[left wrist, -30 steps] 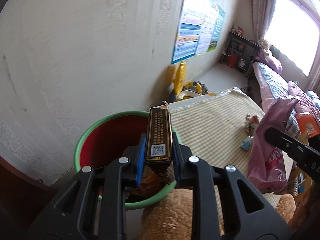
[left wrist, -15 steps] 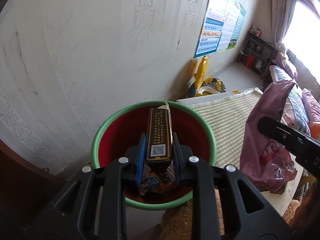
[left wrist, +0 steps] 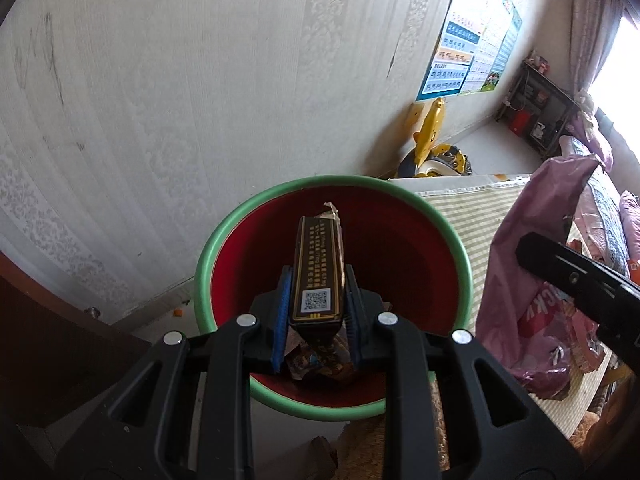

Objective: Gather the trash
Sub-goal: 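Carry the brown box and pink wrapper over the red bucket and release both, then grasp the pink printed bag with the right gripper while the left gripper returns to the table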

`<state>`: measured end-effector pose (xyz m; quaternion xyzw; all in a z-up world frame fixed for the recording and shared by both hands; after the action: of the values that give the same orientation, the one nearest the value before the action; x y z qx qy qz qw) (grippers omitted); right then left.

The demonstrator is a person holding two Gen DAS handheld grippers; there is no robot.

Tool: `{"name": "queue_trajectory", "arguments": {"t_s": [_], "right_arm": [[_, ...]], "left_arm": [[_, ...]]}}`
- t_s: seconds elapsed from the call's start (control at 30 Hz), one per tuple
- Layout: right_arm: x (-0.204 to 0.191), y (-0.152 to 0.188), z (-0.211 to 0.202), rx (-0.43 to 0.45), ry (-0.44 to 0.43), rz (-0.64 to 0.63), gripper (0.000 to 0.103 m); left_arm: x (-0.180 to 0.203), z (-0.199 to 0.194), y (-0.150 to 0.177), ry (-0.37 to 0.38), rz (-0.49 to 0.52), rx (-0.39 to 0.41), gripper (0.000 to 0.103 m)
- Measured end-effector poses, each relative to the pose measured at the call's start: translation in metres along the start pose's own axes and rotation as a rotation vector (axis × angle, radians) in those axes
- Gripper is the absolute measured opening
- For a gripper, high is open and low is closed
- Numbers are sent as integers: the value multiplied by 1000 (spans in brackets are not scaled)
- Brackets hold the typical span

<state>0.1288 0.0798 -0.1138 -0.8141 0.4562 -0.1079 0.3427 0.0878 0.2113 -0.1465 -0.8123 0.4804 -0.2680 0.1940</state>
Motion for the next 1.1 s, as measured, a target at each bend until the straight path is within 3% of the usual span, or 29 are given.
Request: {"name": "queue_trajectory", "arguments": {"t_s": [0.13,0.2,0.23,0.43,0.63,1.1], "right_arm": [[-3,0,4,3,-24,-7,29],[-4,-1,3,16,-20,-7,53],[-4,-1,1,31,-16,-5,55],[2,1,-4,38,-21,23,55],[32,17,-29,47,37,81,56],[163,121,-114,7,305,311,67]], "left_arm": [[-5,3,1,-9,-21,-3,26],[-8,2,1,-9,-46,3,53],[-9,1,1,-3,-59,11,55],[-7,-1,1,-10,-57,15,58],[7,0,6,1,-28,-2,58],[75,-29,16,66,105,34,65]]}}
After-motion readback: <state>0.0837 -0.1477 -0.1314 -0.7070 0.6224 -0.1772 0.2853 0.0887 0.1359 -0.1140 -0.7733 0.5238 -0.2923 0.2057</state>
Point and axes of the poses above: each gripper's, at about its wrist camera, not at the fingertips, and z roughly the way its jaws point, x to its right, y to its underside, the point moved 5 cm from there along z, roughly the way its jaws point, and after that the axes turned 11 degrees about -z, right-handed, at the moved point
